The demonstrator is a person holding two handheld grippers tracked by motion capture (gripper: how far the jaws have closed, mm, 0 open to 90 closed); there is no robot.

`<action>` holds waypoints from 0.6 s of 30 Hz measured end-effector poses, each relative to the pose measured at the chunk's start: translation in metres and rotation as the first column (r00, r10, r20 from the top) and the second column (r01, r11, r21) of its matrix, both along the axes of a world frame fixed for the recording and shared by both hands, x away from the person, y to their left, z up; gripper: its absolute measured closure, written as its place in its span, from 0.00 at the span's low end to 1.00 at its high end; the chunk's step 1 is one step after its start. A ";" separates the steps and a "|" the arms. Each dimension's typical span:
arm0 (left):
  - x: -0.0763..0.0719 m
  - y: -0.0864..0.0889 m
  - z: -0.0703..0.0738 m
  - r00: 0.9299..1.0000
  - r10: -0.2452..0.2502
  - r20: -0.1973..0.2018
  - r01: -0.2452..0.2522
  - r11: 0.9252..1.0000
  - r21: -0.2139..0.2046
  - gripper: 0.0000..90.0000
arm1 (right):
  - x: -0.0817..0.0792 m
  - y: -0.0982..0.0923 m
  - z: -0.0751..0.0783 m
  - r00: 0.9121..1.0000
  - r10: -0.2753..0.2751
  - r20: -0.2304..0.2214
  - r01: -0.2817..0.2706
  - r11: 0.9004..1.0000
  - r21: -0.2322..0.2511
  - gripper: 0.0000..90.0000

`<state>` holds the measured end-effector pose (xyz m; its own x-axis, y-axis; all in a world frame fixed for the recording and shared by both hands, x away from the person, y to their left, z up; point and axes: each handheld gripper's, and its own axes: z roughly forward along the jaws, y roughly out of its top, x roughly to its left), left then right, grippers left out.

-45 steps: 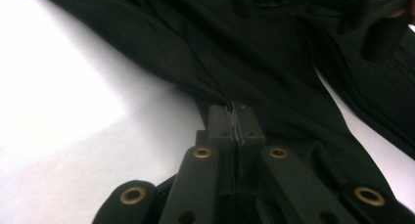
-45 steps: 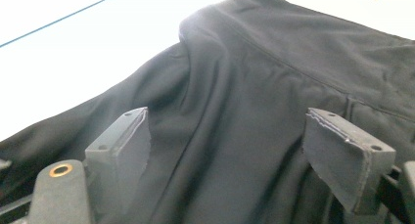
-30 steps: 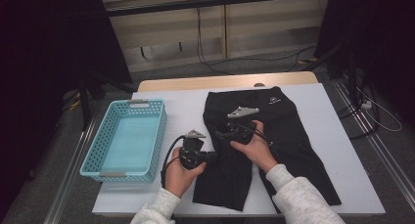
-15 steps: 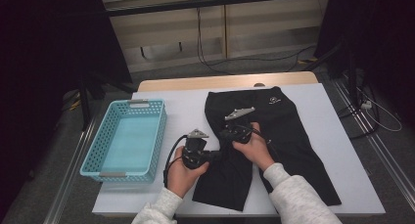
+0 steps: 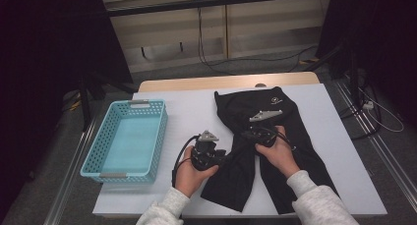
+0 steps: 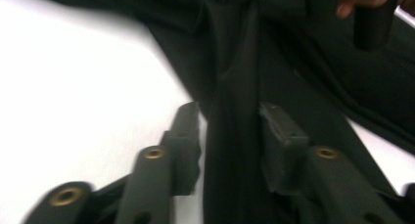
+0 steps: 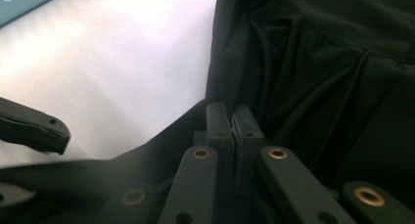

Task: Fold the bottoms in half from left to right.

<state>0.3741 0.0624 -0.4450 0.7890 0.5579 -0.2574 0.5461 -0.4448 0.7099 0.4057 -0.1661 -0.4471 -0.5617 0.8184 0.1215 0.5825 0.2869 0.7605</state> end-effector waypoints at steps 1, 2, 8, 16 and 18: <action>-0.001 0.000 0.000 1.000 -0.008 -0.001 0.008 1.000 -0.008 0.62 | 0.000 0.000 0.000 1.000 -0.006 0.002 0.006 1.000 0.004 0.98; -0.002 0.000 0.000 1.000 -0.015 0.004 0.015 1.000 0.002 0.61 | 0.001 0.001 -0.001 1.000 -0.006 -0.002 0.006 1.000 0.012 0.98; -0.004 -0.001 -0.008 0.999 -0.034 -0.030 0.035 0.998 0.045 0.65 | 0.005 0.002 -0.006 0.999 -0.031 -0.016 0.031 0.999 0.040 0.98; -0.001 0.005 -0.005 0.995 -0.031 -0.090 0.033 0.999 0.026 0.98 | 0.005 -0.002 -0.005 0.999 -0.050 -0.011 0.050 0.998 0.047 0.97; 0.000 0.007 -0.002 0.996 -0.025 -0.091 0.025 1.000 0.000 0.98 | 0.002 -0.007 -0.003 0.998 -0.058 -0.012 0.059 0.997 0.049 0.97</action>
